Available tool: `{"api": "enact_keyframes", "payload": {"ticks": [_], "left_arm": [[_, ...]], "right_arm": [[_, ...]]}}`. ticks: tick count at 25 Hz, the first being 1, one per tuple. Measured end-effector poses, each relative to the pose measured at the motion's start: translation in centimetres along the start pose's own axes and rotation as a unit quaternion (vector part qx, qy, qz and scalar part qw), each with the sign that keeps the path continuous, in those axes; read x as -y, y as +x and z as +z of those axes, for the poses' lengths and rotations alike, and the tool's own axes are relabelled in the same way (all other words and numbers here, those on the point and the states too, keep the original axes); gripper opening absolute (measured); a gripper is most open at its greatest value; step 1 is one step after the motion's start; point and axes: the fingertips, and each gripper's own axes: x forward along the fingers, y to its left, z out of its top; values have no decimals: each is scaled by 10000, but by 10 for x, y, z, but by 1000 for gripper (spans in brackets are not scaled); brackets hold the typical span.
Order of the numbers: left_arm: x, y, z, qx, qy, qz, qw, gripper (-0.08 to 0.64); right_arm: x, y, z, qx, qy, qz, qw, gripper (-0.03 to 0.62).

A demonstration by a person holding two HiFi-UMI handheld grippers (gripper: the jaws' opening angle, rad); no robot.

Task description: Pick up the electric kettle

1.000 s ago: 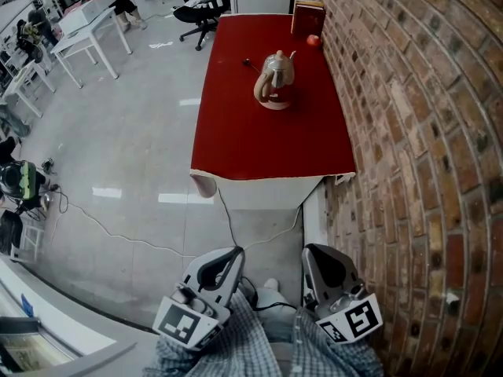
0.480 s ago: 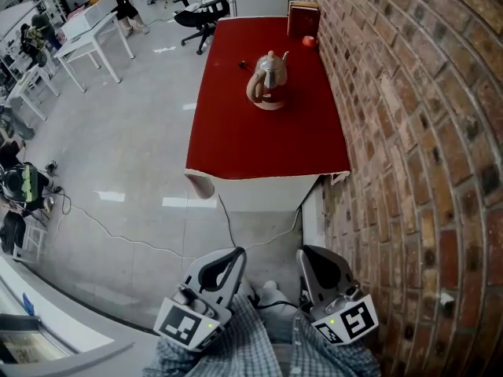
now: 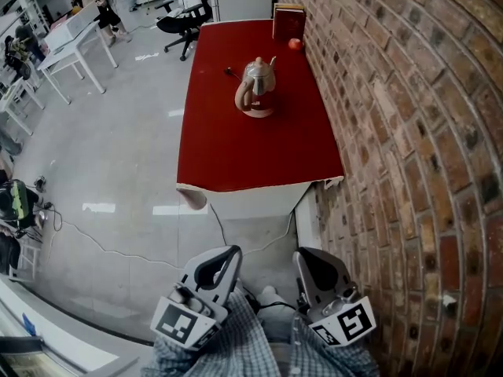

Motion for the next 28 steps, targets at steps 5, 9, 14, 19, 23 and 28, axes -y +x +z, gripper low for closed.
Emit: {"api": "enact_keyframes", "payload": {"ticks": [5,9,14,19,23,28], "left_arm": [[-24,8,5,-28,19,-204,9998,8],[-50,13,11,-47,10,-351,9994,8],[-80,19,14,-237,-30,-558,9982,8],[-108,22,20,-278,-4,-822,9962,8],[-135,16,23,-293,58,-995,9946,8],[-163,9,24,-302,98,-1181,9925,8]], "right_arm": [[-1,26,-1,-74,0,-154,9999,8],[-3,51,-1,-98,-22,-278,9996,8],[-7,81,-2,-128,-79,-436,9989,8],[-11,108,-1,-99,-94,-709,9974,8],[-19,129,-2,-59,-198,-946,9953,8],[-33,155,-7,-52,-254,-1125,9933,8]]}}
